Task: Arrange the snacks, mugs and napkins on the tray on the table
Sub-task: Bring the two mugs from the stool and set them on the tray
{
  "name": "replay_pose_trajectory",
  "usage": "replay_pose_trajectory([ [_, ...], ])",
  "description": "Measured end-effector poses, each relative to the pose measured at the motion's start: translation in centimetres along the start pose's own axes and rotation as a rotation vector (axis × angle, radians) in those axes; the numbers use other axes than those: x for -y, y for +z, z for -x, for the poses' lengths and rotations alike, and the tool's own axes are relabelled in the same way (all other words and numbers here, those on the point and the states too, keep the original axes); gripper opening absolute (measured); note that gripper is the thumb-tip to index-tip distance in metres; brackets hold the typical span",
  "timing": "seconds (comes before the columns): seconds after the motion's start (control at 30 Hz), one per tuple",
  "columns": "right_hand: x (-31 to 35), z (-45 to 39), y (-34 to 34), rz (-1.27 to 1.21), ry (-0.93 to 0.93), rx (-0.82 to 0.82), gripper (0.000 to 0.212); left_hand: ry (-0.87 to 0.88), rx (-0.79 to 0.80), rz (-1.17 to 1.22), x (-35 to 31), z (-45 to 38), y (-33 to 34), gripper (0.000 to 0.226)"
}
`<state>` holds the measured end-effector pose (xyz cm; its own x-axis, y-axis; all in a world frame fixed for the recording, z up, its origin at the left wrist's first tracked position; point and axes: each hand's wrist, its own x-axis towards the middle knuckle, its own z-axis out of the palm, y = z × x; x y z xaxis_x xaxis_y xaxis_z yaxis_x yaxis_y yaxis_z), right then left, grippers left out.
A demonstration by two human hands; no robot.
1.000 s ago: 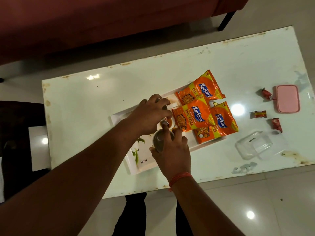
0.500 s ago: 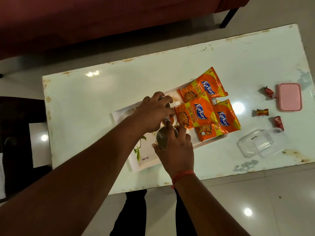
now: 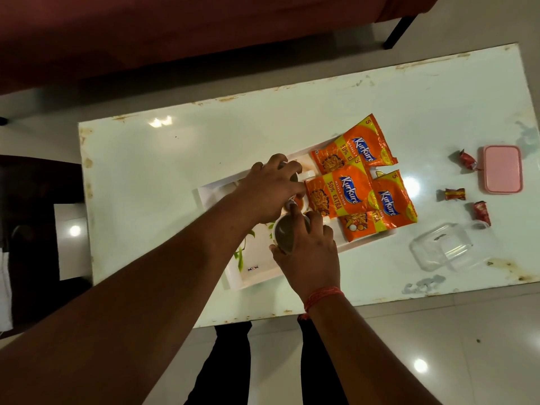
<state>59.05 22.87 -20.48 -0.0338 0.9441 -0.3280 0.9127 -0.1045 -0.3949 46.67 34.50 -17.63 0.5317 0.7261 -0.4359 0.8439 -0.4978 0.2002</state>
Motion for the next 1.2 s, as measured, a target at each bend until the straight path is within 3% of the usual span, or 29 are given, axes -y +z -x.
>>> replay_pose_trajectory([
  [0.23, 0.1, 0.1, -0.1, -0.005, -0.012, 0.011, 0.092, -0.001, 0.004, -0.008, 0.2, 0.0, 0.3, 0.058],
  [0.43, 0.4, 0.5, -0.7, -0.002, 0.016, 0.03, 0.098, 0.024, 0.046, -0.036, 0.9, 0.1, 1.0, 0.077],
  [0.57, 0.3, 1.3, -1.7, 0.085, 0.045, -0.052, 0.092, 0.004, -0.055, -0.004, 1.4, 1.7, 1.7, 0.072],
  [0.73, 0.8, 1.5, -3.0, 0.142, 0.011, -0.102, 0.078, -0.181, -0.248, 0.117, 1.7, 5.6, 3.2, 0.066],
  [0.97, 5.6, 0.0, -2.7, 0.141, -0.185, -0.003, 0.084, -0.455, -0.262, 0.206, 3.8, 13.5, 5.2, 0.068],
  [1.2, 15.0, -0.5, 1.1, 0.149, -0.355, 0.097, 0.086, -0.656, -0.321, 0.294, 9.5, 22.4, 5.8, 0.069],
])
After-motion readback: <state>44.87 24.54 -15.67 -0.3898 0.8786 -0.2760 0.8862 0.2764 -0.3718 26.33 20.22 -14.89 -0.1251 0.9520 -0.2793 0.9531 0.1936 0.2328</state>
